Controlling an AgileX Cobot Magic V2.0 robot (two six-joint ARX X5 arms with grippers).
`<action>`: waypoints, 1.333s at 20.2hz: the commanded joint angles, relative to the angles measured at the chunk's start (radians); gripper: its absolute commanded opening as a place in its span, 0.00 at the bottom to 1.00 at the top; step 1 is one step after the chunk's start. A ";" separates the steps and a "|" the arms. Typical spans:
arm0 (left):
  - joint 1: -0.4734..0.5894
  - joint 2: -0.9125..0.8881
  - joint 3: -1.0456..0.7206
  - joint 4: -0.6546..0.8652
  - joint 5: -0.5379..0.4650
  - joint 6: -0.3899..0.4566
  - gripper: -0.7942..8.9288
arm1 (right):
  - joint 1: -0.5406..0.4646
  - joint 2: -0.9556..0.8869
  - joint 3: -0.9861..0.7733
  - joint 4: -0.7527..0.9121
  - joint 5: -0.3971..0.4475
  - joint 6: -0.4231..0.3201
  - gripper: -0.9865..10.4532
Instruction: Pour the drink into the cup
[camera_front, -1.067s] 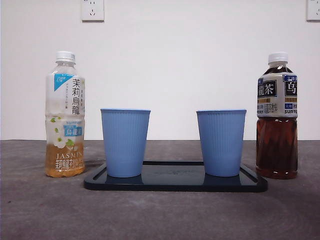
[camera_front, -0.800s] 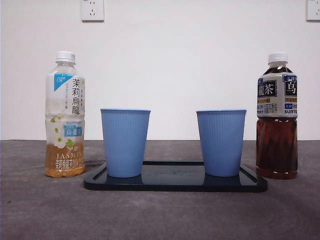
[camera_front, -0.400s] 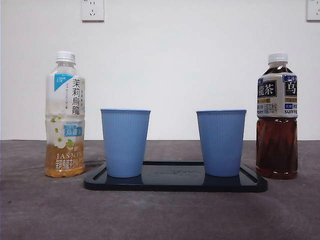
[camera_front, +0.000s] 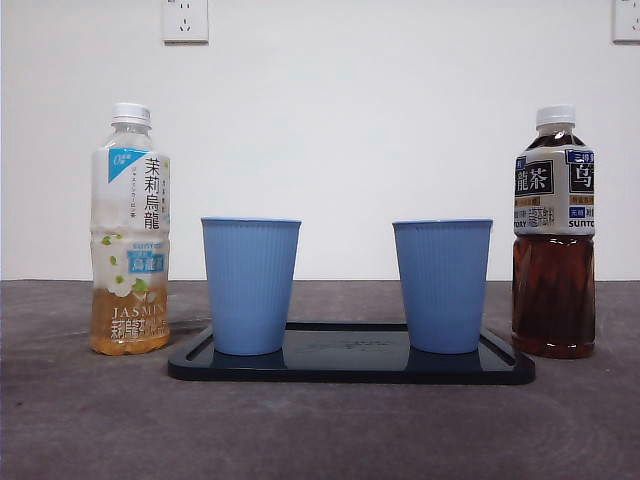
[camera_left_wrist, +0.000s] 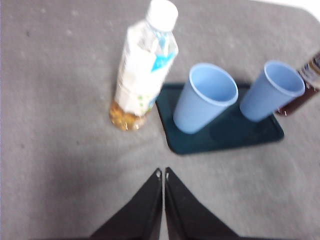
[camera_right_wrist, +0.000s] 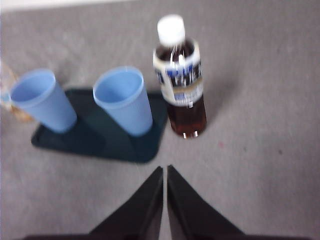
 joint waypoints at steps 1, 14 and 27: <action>-0.008 0.005 0.022 -0.023 0.010 0.031 0.09 | 0.002 0.004 0.017 -0.043 -0.005 -0.056 0.09; -0.011 0.005 0.022 -0.045 0.010 0.033 0.53 | 0.003 0.004 0.016 -0.066 -0.004 -0.060 0.49; -0.011 0.005 0.022 -0.011 0.010 0.026 0.53 | 0.010 0.004 -0.378 0.576 -0.070 0.204 0.50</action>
